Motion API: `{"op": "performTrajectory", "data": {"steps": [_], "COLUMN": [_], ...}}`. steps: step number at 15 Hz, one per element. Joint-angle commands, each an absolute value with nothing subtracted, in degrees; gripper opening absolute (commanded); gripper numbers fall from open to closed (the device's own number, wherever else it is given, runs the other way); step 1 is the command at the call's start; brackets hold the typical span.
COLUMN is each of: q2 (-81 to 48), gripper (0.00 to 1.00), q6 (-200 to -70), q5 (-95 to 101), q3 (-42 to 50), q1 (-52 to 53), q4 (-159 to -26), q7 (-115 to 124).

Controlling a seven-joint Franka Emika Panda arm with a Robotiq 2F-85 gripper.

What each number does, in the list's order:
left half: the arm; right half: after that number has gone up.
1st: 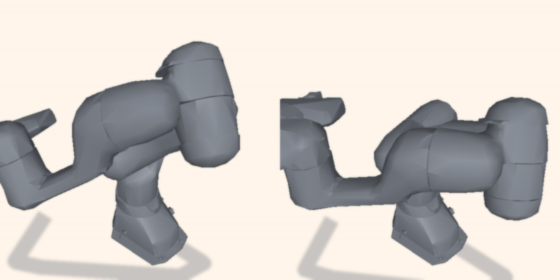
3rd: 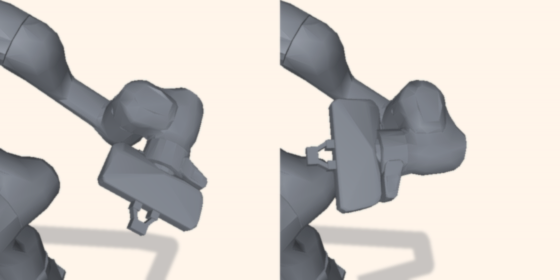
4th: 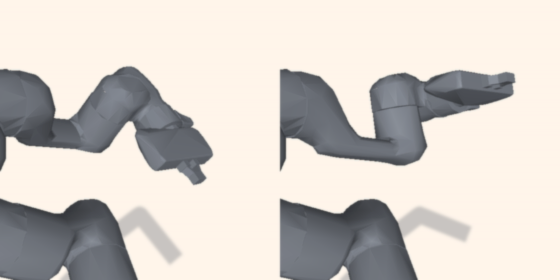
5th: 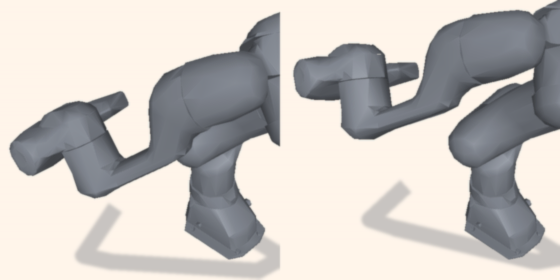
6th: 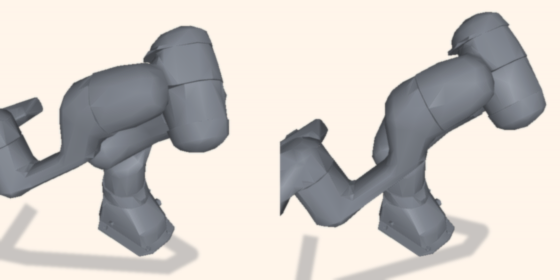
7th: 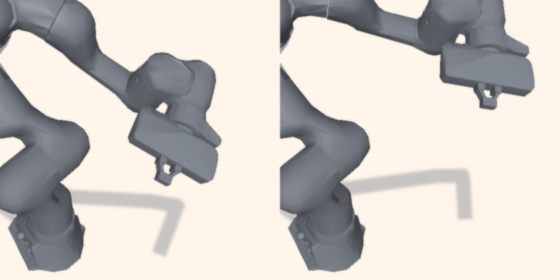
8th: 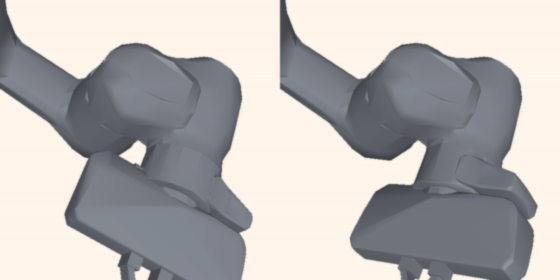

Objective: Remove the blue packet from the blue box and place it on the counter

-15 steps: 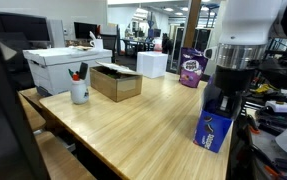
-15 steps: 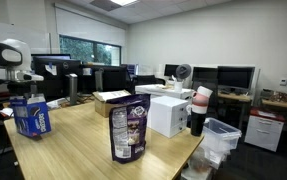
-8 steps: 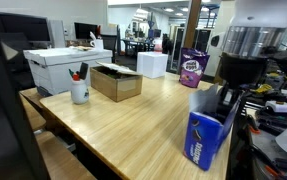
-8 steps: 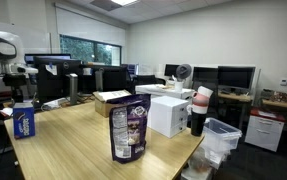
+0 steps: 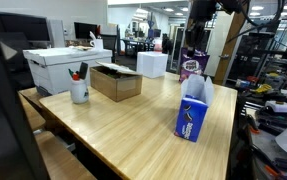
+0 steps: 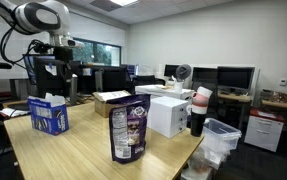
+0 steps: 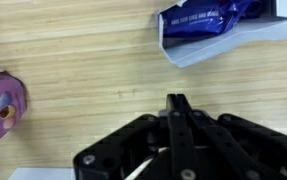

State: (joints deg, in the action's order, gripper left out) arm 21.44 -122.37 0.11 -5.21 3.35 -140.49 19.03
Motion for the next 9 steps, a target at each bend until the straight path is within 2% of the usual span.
{"op": "performTrajectory", "data": {"steps": [1, 2, 3, 6, 7, 8, 9], "q2": [20.64, 21.40, 23.44, 25.20, 25.58, 26.95, 27.12], "gripper": [0.29, 0.34, 0.51, 0.76, 0.82, 0.95, 0.97], "q6": [-118.24, -117.23, -118.02, -118.41, -118.33, -117.40, -117.21], "q5": [-0.96, -1.67, -1.39, -2.13, -2.37, -3.23, -3.52], "q3": [-3.04, -1.56, -1.29, -1.94, -2.17, -3.06, -3.19], "q1": [1.85, 1.55, 1.60, 2.58, 2.88, 3.88, 4.11], "q4": [-136.72, -136.22, -137.50, -139.27, -139.61, -140.97, -141.22], "q7": [13.49, 11.01, 10.64, 10.64, 10.53, 10.58, 10.48]}}
